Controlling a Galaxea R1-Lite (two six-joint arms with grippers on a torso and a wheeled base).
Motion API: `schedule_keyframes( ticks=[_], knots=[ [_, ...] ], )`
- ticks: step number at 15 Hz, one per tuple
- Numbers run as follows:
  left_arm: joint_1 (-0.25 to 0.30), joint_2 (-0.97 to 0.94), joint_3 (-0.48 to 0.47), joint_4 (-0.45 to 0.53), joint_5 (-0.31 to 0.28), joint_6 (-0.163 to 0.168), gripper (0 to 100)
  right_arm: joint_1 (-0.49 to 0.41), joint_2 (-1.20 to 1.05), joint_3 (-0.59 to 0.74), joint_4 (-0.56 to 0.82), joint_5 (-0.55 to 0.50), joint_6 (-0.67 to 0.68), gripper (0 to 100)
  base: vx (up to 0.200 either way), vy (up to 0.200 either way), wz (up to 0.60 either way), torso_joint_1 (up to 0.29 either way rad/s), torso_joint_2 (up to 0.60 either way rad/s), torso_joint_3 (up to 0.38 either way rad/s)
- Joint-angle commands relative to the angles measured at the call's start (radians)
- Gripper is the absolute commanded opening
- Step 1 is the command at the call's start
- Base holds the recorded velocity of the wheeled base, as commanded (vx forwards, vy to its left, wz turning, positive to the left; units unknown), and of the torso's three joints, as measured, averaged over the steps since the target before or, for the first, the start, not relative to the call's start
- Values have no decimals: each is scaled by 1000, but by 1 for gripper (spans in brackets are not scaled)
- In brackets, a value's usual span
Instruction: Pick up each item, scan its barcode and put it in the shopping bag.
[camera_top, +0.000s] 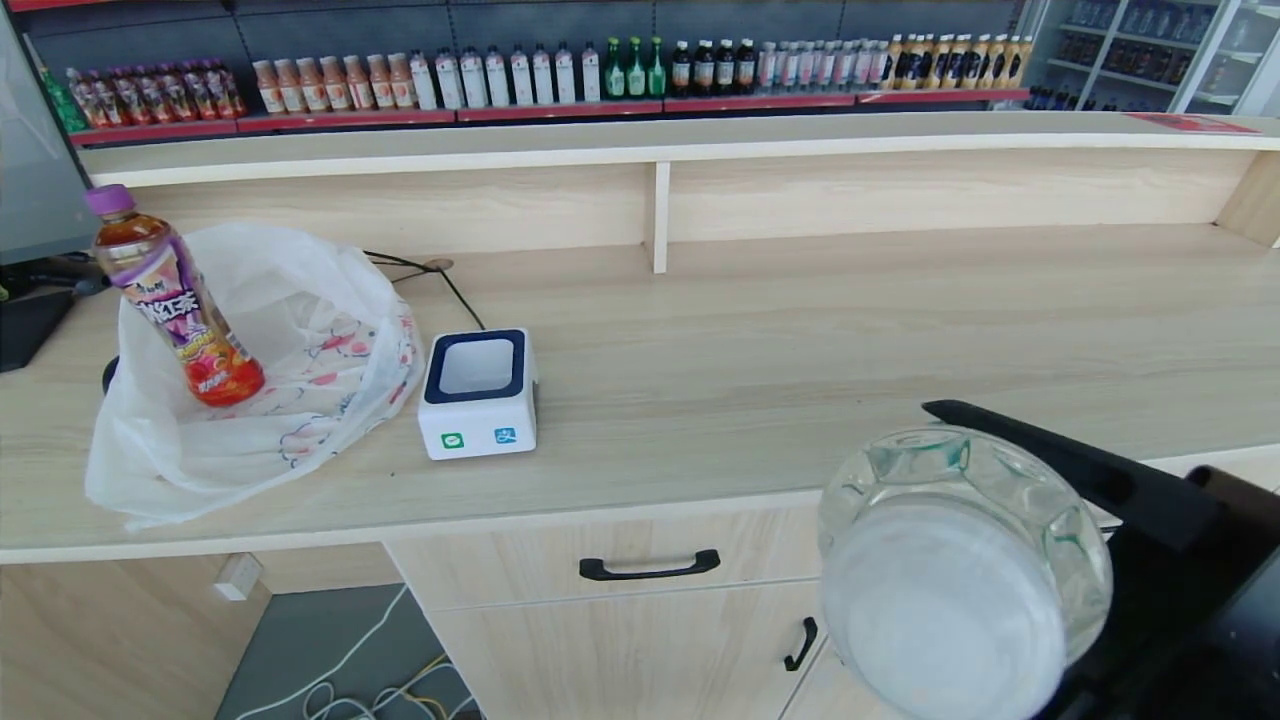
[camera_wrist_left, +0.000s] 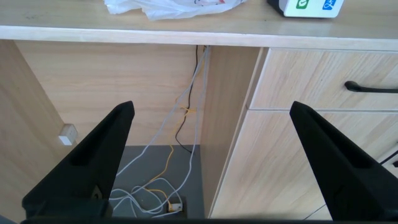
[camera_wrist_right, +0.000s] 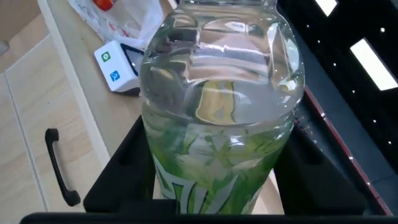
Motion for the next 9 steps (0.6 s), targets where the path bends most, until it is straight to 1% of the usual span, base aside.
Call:
schedule_keyframes(
  ticks=[1, 3, 4, 5, 6, 7, 9],
  knots=[
    [0, 0, 0, -1, 1, 0, 100, 34, 35, 20, -21, 1, -12, 0, 0, 0, 0, 0, 0, 0],
    [0, 0, 0, -1, 0, 0, 100, 78, 73, 62, -95, 4, -71, 0, 0, 0, 0, 0, 0, 0],
    [0, 0, 0, -1, 0, 0, 100, 88, 91, 82, -118, 4, -78, 0, 0, 0, 0, 0, 0, 0],
    [0, 0, 0, -1, 1, 0, 100, 94, 102, 96, -152, 7, -114, 0, 0, 0, 0, 0, 0, 0],
    [0, 0, 0, -1, 0, 0, 100, 95, 101, 93, -158, 13, -167, 0, 0, 0, 0, 0, 0, 0],
    [0, 0, 0, -1, 0, 0, 100, 98, 101, 93, -160, 54, -213, 0, 0, 0, 0, 0, 0, 0],
    [0, 0, 0, -1, 1, 0, 100, 101, 101, 84, -160, 101, -275, 0, 0, 0, 0, 0, 0, 0]
  ],
)
